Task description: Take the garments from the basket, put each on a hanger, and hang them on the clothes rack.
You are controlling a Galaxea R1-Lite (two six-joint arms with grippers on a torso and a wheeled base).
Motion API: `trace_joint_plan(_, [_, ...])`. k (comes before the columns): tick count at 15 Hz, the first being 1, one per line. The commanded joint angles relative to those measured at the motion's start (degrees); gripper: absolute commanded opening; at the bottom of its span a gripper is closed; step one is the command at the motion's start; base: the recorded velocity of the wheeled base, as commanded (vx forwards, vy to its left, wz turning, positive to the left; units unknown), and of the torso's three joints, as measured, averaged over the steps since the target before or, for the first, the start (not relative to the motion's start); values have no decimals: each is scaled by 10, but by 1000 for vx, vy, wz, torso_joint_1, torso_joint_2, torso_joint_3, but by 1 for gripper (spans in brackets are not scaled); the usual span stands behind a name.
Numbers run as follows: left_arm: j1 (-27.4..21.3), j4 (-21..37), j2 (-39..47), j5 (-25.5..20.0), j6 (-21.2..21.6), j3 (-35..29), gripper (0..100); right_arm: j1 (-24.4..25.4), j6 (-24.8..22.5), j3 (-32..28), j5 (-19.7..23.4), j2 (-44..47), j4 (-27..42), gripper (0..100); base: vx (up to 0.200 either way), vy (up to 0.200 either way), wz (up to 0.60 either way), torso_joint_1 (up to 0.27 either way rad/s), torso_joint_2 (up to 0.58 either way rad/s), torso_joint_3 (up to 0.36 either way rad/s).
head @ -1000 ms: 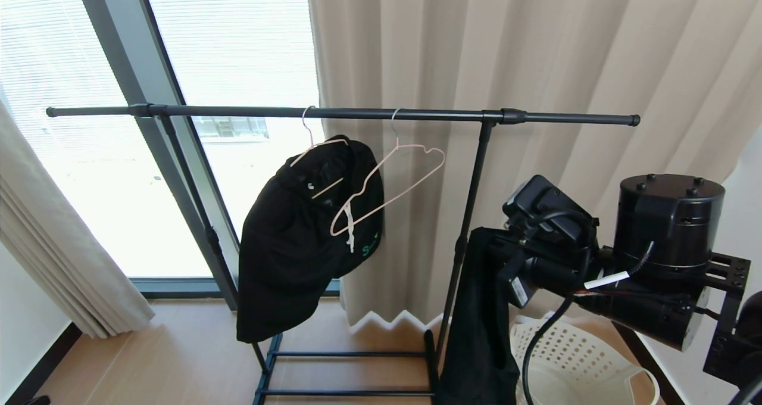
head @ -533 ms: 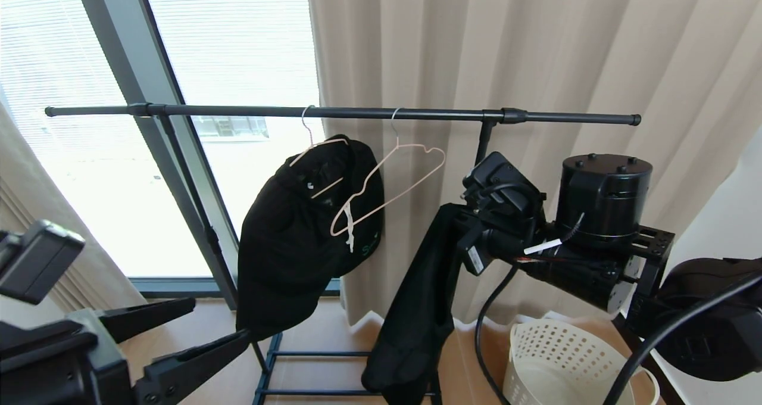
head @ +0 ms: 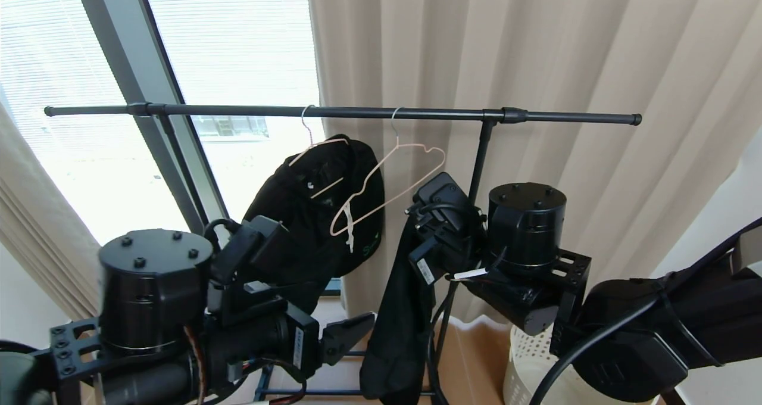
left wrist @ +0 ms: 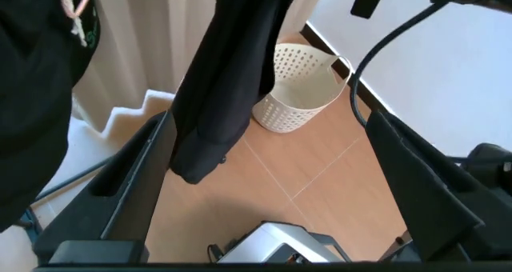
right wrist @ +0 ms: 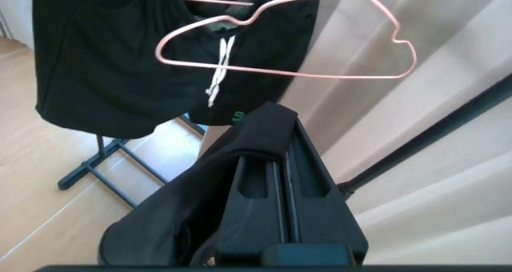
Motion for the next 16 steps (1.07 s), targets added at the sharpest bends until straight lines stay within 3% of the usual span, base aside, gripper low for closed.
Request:
trace_joint_plan(1, [-14,-7,48,6,-1,-1,100,17,7,-2,-14,4,0,0,0,0,0,0,0,0])
trace_joint_plan(6, [-26,-56,85,49,-15,-2,100,25,11,-3,-41,-7,-1,0,0,0,0,0,0,0])
trace_joint_plan(8, [-29,-104,122,102,-28,-15,100,39,15,-6,-62,-15,-1,0,0,0,0,0,0,0])
trace_joint_plan(16, [-37,-105,168,153,-36,-62,100,55,17,-3,-71,-26,-1,0,0,0,0,0,0,0])
